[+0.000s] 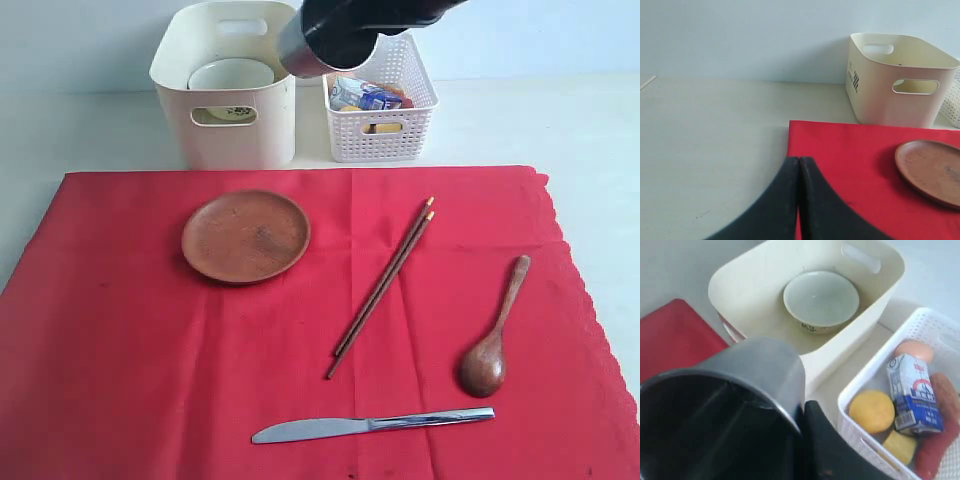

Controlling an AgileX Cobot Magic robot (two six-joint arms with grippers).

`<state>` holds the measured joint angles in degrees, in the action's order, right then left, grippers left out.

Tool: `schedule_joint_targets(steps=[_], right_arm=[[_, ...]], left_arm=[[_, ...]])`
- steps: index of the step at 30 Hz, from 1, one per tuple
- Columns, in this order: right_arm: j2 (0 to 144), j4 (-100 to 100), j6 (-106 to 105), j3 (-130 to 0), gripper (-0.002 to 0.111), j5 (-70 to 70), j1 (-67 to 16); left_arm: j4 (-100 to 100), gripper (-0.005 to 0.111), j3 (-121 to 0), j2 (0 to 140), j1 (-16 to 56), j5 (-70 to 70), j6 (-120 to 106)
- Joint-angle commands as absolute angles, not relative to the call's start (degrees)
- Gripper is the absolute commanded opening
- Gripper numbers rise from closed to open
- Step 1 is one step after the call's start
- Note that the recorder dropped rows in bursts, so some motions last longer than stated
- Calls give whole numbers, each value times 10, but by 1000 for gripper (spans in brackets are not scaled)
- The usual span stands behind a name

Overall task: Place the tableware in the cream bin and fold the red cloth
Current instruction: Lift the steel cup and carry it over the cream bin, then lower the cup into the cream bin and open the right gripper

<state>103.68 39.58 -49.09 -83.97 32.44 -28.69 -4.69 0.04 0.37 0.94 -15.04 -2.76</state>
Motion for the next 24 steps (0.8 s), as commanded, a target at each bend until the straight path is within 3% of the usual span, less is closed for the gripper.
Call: schedule_joint_targets(steps=[1, 12, 24], right_arm=[[1077, 520, -618, -845, 0, 245, -286], [1190, 595, -662, -943, 0, 190, -328], [1254, 596, -660, -983, 4, 30, -380]], left_arm=[[-52, 2, 0, 0, 7, -147, -27], [-52, 2, 0, 0, 7, -147, -27], [-52, 2, 0, 0, 7, -147, -27]])
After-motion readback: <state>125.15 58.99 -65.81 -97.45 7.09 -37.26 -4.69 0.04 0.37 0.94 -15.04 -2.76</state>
